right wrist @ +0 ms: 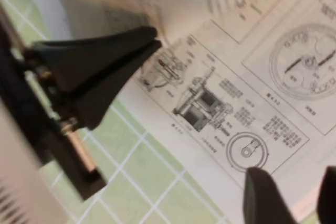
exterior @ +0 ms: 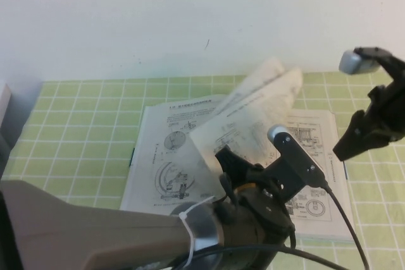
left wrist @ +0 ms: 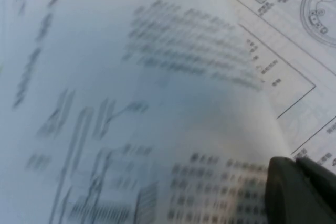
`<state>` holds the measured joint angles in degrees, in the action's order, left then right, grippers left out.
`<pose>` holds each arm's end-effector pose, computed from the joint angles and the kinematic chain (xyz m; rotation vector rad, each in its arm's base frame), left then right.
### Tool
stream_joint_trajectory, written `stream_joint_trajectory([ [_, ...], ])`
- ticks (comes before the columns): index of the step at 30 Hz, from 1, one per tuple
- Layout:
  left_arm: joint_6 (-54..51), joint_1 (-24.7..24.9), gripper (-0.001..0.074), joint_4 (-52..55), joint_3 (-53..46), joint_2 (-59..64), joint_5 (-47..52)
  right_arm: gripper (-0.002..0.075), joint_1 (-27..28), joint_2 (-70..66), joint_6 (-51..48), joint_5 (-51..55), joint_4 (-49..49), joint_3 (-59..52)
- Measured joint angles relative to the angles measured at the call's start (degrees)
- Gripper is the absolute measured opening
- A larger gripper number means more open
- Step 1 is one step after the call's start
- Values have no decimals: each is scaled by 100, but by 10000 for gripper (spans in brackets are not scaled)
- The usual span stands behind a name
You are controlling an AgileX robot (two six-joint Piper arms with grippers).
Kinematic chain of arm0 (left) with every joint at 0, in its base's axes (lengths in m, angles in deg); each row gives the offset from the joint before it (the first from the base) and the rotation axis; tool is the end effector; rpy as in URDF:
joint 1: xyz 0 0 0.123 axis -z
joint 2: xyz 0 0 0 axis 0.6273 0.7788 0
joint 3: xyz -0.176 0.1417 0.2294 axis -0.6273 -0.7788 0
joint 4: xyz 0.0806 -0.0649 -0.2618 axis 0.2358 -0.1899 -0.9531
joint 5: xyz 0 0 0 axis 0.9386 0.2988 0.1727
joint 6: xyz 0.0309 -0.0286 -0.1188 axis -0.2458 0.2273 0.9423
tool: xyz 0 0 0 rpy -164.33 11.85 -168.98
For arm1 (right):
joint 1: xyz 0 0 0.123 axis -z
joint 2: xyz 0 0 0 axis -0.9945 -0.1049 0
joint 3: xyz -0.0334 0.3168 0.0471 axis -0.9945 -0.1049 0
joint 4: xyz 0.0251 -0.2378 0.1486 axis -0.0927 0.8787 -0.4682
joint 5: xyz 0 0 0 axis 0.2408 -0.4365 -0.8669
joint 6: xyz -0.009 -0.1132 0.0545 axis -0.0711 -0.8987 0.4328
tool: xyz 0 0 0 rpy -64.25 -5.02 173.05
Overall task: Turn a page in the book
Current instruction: Open the closed book
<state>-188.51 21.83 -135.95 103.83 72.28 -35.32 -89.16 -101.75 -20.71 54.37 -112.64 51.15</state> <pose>0.2816 -0.3474 0.1626 0.9071 2.0414 0.2335 0.3848 0.0982 0.2268 -0.8077 2.7154 0.7130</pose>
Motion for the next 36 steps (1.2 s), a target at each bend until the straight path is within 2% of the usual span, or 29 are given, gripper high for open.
stream_joint_trajectory([
  [6,62,-76,-4,0,0,0,125,53,-27,-597,-584,-629,-527,-461],
  [8,62,-129,-4,0,0,0,87,22,-117,-840,-756,-718,-683,-487],
  [12,75,-253,-4,0,0,0,-127,5,-319,-1303,-873,-884,-765,-487],
  [19,199,-447,-4,0,0,-13,-661,-1,-369,-1474,-823,-1016,-710,-507],
  [25,937,-559,-4,-48,0,-350,-549,-1,-369,-1474,-785,-1025,-688,-507],
  [30,1734,-796,-4,-62,-11,-1231,615,-1,-369,-1474,-785,-1025,-676,-507],
  [36,2583,-1816,-4,59,-292,-1967,2871,-1,-369,-1474,-783,-1028,-626,-507],
])
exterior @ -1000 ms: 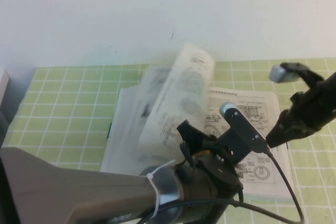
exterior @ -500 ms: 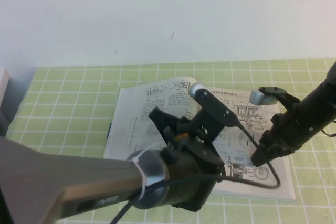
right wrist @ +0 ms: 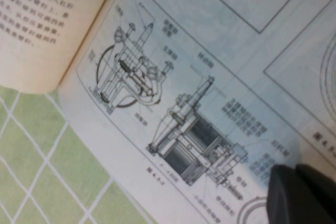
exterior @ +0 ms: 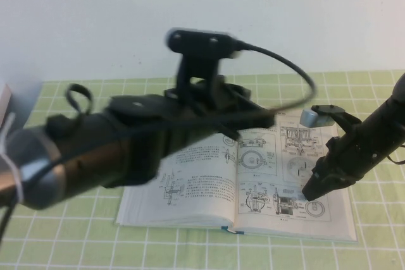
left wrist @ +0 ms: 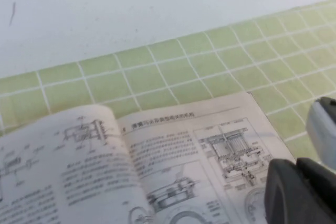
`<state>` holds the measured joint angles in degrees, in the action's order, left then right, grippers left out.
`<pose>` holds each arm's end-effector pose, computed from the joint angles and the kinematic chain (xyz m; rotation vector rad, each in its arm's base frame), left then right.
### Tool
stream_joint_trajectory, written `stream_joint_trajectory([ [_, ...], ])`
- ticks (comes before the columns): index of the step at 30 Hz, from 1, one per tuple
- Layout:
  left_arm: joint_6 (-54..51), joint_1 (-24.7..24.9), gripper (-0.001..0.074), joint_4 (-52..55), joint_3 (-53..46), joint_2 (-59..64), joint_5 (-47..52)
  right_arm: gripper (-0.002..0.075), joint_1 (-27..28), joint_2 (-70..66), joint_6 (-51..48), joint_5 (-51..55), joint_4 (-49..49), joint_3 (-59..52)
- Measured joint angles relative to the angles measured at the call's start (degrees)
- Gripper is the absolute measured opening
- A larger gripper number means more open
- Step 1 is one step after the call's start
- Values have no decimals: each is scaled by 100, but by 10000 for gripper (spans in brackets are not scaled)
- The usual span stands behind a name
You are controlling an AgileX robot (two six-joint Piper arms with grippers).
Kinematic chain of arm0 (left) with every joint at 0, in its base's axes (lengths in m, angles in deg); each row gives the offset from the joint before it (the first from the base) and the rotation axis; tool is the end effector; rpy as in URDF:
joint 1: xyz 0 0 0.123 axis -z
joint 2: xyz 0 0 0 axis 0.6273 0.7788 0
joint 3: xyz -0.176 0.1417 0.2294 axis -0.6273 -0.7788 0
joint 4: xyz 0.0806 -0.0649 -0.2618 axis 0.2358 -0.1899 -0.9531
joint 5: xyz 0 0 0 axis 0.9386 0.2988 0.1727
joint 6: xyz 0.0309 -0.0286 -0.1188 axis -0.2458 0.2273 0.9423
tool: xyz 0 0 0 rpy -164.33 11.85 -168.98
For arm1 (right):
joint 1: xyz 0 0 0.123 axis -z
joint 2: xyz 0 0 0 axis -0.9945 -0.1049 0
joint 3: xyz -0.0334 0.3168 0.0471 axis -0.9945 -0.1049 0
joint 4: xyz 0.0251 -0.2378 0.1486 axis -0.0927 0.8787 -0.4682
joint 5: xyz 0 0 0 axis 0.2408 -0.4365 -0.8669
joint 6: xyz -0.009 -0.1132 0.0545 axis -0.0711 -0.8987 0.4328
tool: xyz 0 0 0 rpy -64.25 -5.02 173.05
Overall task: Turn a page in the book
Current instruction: Open the closed book
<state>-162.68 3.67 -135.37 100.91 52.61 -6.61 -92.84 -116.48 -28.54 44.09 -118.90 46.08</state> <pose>0.3237 -0.2709 0.2909 0.2822 2.0390 -0.5484 0.3918 0.1273 0.1041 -0.8312 2.8213 0.8124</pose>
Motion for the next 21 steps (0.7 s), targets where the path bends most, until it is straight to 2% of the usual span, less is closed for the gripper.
stream_joint_trajectory([
  [5,263,-989,-4,47,-420,63,973,-1,-14,0,0,20,58,11],
  [8,275,-1267,-4,71,-545,326,1210,-1,-13,0,0,33,134,18],
  [21,401,-1310,-4,100,-551,1780,1504,-1,-33,32,9,13,226,18],
])
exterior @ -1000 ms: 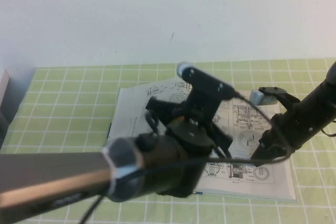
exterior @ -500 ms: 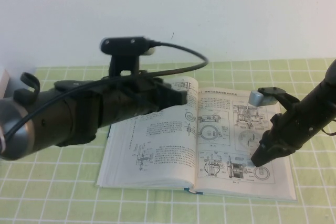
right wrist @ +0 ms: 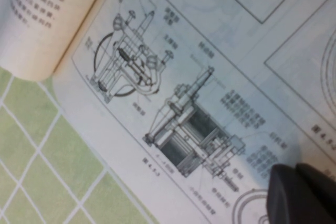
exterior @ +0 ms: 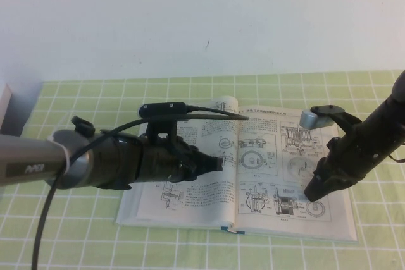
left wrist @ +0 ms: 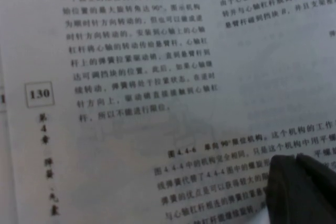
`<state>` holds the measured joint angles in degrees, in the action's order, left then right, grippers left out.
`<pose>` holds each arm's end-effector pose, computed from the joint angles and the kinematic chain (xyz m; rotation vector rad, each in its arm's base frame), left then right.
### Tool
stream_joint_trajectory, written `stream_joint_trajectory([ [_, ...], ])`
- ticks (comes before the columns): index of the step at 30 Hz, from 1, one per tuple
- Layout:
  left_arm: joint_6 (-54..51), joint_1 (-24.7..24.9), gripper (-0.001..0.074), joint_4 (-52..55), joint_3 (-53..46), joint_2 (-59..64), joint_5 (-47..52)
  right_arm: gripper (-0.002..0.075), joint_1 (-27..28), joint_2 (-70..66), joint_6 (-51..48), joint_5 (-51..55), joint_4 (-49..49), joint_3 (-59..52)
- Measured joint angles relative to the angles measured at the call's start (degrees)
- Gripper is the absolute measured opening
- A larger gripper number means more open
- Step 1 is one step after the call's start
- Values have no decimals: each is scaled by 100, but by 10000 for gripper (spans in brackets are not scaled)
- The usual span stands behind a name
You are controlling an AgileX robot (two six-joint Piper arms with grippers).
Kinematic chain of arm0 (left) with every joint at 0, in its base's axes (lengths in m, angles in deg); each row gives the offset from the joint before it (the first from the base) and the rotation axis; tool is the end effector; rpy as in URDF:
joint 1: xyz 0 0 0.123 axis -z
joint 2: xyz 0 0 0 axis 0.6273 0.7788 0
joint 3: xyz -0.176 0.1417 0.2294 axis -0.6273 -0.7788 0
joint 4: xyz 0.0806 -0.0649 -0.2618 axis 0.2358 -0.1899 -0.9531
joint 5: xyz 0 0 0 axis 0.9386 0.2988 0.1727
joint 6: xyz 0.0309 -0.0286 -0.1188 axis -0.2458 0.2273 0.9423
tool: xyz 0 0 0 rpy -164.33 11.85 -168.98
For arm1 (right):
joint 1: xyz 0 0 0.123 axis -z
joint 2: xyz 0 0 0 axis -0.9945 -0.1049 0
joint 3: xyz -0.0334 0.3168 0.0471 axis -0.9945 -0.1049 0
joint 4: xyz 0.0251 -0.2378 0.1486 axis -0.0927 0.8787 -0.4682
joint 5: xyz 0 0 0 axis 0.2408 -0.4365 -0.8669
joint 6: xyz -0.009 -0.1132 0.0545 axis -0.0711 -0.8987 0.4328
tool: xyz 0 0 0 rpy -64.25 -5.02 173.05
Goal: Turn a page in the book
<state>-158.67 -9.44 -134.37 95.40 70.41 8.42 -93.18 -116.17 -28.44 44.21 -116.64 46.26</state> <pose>0.3692 -0.2234 0.1286 0.1632 2.4449 -0.5573 0.3906 0.1265 0.1052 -0.8838 2.8230 0.7735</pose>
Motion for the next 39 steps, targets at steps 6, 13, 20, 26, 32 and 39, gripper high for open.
stream_joint_trajectory([
  [6,13,-43,-4,0,9,-4,146,-1,-12,93,0,-94,115,0],
  [13,94,-32,-4,300,-61,-829,215,-1,-12,982,0,-738,756,-47],
  [20,1084,-98,-4,1568,-61,-2267,695,-2,-2,2498,200,-838,1793,-47],
  [26,3164,-542,-4,3876,107,-3157,2097,-2,-2,3679,1915,-742,4200,-59],
  [32,4524,-913,-4,5993,147,-4061,2532,-2,17,5017,2724,-926,4600,-288],
  [39,4810,-1118,-4,6442,113,-5274,2532,-2,17,6787,2823,-1580,4414,-1793],
])
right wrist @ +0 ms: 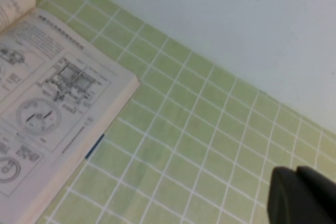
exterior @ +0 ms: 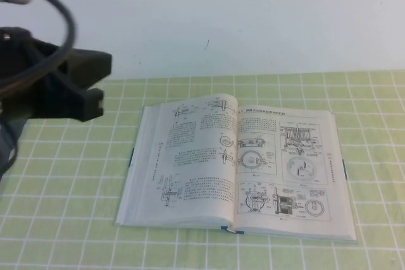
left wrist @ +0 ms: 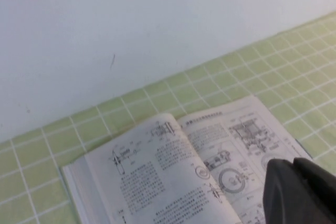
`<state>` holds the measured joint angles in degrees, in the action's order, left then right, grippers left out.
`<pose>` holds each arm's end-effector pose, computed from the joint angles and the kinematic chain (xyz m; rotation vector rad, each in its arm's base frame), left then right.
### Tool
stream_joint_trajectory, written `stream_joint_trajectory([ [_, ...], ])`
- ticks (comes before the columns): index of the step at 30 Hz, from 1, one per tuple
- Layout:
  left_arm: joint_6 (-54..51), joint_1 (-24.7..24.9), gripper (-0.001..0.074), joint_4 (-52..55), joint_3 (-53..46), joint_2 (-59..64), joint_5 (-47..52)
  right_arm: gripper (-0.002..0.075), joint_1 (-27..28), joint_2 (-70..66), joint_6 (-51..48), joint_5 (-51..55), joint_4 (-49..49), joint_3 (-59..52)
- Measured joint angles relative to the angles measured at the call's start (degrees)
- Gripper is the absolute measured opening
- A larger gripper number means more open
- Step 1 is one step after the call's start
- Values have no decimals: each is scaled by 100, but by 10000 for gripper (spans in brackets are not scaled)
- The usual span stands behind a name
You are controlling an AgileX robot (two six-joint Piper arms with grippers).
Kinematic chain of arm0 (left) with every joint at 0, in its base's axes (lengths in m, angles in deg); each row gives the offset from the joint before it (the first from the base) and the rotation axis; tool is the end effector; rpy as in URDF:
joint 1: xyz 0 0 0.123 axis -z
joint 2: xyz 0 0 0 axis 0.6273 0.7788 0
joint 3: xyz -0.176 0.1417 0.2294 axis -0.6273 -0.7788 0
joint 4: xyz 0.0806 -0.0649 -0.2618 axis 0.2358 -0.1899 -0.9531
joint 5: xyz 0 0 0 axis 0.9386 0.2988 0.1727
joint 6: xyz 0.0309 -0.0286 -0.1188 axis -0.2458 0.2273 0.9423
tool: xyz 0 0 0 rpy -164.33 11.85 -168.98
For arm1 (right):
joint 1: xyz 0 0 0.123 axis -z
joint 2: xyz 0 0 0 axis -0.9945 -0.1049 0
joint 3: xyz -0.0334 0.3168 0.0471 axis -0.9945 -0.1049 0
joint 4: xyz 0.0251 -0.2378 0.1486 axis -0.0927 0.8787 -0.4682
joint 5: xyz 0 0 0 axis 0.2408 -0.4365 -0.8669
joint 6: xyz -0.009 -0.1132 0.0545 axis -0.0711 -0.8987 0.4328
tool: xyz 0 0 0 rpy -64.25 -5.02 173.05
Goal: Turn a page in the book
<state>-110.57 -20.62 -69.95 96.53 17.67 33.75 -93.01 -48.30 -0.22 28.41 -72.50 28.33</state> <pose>0.2199 -0.1124 0.4198 0.4511 1.8899 -0.5481 0.2064 0.0242 0.3874 -0.6060 2.0139 -0.2575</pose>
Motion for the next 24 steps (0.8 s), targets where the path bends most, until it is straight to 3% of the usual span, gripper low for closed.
stream_joint_trajectory([
  [11,-100,0,-4,-11,-2046,-1526,-1503,-2,0,2260,242,-888,-262,-2525],
  [16,-272,0,-4,-11,-2771,-1779,-1579,-2,0,2668,433,-909,-348,-3066],
  [24,-320,0,-4,-36,-2842,-1791,-2072,-2,0,2706,432,-565,-390,-3196],
])
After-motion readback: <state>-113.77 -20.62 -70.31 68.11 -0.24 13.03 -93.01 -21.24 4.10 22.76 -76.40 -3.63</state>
